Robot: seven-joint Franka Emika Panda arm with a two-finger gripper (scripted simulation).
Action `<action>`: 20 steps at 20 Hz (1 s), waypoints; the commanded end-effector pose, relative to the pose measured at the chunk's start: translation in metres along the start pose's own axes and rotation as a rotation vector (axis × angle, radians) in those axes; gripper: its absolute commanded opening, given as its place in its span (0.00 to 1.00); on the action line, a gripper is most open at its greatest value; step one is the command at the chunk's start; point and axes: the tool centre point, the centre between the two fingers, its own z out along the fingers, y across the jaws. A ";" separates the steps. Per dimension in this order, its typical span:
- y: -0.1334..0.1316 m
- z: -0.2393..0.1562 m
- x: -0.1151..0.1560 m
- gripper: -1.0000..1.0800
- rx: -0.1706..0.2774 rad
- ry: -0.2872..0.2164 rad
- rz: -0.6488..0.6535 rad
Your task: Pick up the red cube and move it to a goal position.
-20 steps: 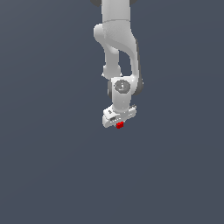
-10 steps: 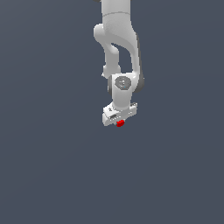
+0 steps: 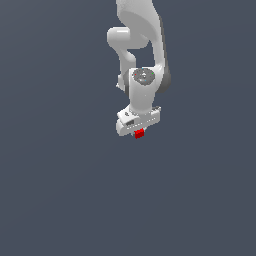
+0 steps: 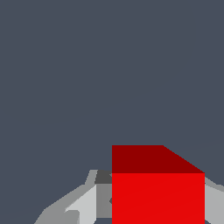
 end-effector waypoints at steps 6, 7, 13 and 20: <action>0.000 -0.080 0.008 0.00 0.000 0.001 -0.001; -0.001 -0.091 0.009 0.00 0.000 0.001 -0.001; 0.000 -0.153 0.016 0.00 0.000 0.001 -0.001; 0.000 -0.225 0.025 0.00 0.001 0.001 -0.001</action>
